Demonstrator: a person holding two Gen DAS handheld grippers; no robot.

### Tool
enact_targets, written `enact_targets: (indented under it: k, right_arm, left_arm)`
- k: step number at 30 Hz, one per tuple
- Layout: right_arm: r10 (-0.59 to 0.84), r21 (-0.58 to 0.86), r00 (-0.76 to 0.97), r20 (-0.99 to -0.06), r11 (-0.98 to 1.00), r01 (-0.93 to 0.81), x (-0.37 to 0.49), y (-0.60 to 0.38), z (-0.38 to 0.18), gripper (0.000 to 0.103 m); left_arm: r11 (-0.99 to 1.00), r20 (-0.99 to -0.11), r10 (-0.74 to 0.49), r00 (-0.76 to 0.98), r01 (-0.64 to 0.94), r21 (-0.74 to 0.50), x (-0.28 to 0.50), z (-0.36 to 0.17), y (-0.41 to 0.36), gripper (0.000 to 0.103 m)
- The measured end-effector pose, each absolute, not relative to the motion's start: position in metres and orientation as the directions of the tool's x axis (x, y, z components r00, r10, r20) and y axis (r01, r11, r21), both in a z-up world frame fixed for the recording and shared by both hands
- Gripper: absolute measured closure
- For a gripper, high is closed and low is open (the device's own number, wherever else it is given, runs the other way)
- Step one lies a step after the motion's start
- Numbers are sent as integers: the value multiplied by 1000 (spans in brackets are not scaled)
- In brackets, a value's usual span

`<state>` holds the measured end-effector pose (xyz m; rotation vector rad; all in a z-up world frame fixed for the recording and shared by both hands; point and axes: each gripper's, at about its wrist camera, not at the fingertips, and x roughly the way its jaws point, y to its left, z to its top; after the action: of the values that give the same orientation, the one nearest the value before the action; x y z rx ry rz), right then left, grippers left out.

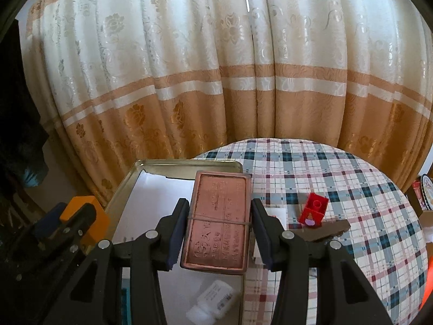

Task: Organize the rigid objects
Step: 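Carry the orange cube and pink box into the gold tray and open both tools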

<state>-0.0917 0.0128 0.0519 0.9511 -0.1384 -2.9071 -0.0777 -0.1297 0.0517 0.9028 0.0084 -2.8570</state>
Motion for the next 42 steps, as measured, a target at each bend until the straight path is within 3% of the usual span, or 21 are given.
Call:
enact_targets:
  k: [13,23,26,28,31,36,42]
  right_arm:
    - [-120,111,-711,-693,-992,60,-143,6,32,53]
    - [-231,188,-591,-773,-973,135,-155,3,5,53]
    - [-276,239,-601,-750,-960,143,-153,8,8,53]
    - [-288,259,-611,-737,-956,139,-151,14,11,53]
    - [-323,317,-646,-692,-940,130,-142,31,16,48]
    - [-296,362,-747,-595,-929,80,-118,61,25,30]
    - [-210,324,-836,-506,-945,41,-88,79,35,30]
  left_arm:
    - [-979,-641,-204,-740,162,124,-124,42,-125,64]
    - [-970,-669,-243,-702,170,174,-132,37,-120,62]
    - [-974,-651,-228,-724,165,158,-128,43,-121,50]
    - [-964,-621,-265,-738,199,176,-124,49,-122,24]
    - [-959,-584,-283,-761,235,158,-117,58,-125,5]
    - [-968,-562,-245,-790,227,103,-105,59,-118,1]
    - [-970,-532,-240,-812,227,90,-80,44,-98,1]
